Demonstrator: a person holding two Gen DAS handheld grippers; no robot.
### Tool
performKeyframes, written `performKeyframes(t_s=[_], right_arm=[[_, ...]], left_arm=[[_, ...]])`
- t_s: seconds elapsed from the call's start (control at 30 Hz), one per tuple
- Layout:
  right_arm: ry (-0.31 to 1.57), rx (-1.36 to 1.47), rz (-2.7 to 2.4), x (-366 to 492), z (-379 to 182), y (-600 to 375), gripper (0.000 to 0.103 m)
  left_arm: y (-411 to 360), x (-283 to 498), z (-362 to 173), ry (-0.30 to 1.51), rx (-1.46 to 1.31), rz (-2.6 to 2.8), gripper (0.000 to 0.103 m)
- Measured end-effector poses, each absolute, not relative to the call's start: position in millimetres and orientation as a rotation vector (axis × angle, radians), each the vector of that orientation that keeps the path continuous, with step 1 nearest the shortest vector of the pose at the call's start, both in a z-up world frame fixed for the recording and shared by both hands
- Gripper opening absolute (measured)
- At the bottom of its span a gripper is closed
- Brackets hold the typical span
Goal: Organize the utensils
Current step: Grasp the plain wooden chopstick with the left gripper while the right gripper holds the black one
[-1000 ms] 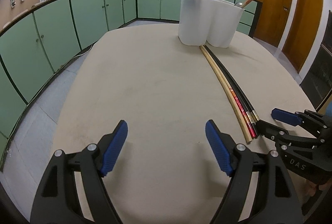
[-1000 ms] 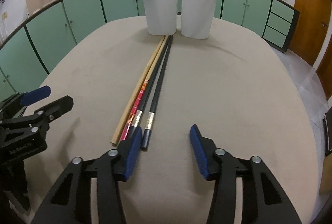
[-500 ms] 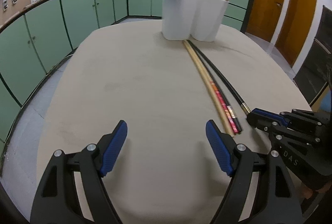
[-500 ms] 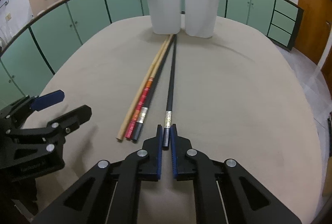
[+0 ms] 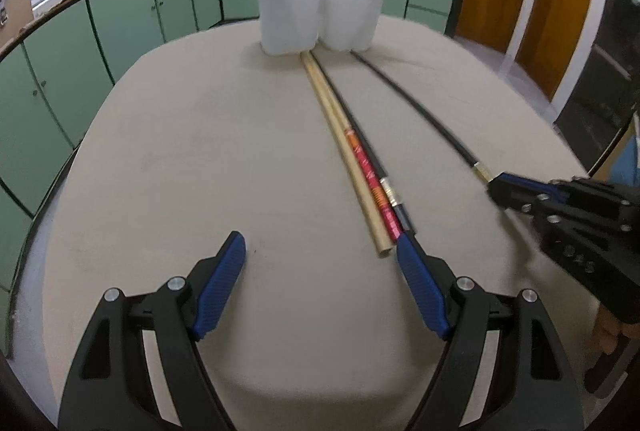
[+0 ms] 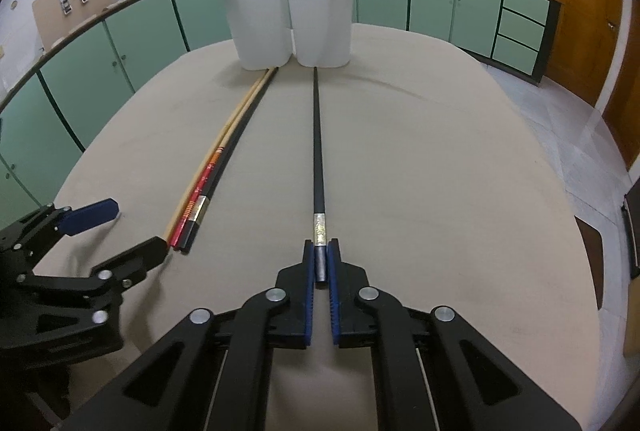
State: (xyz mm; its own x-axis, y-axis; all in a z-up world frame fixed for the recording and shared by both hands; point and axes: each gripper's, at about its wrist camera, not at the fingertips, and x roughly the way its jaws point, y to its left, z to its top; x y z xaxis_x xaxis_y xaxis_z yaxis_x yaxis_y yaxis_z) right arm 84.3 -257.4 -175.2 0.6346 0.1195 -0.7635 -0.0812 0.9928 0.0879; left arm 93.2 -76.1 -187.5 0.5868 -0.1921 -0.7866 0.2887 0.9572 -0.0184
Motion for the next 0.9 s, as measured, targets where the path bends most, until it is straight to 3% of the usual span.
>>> performKeyframes(t_s=[0.3,0.47,0.73,0.9], right_arm=[[0.866,0.047,0.16,82,-175,-259,0.009],[0.86,0.058,0.215,70,-176,-263,0.019],[0.862,0.066,0.21,69,-176,-264,0.02],[0.864,0.049,0.189,77,-178,-260,0.019]], left_arm=[[-60,96,-186,0.903,0.088,-0.206,0.076],[-61,90,-185,0.894,0.083,-0.233,0.076],[-64,94,-184,0.892,0.063,-0.242,0.065],[-72,97,-184,0.89,0.074,-0.249,0.051]])
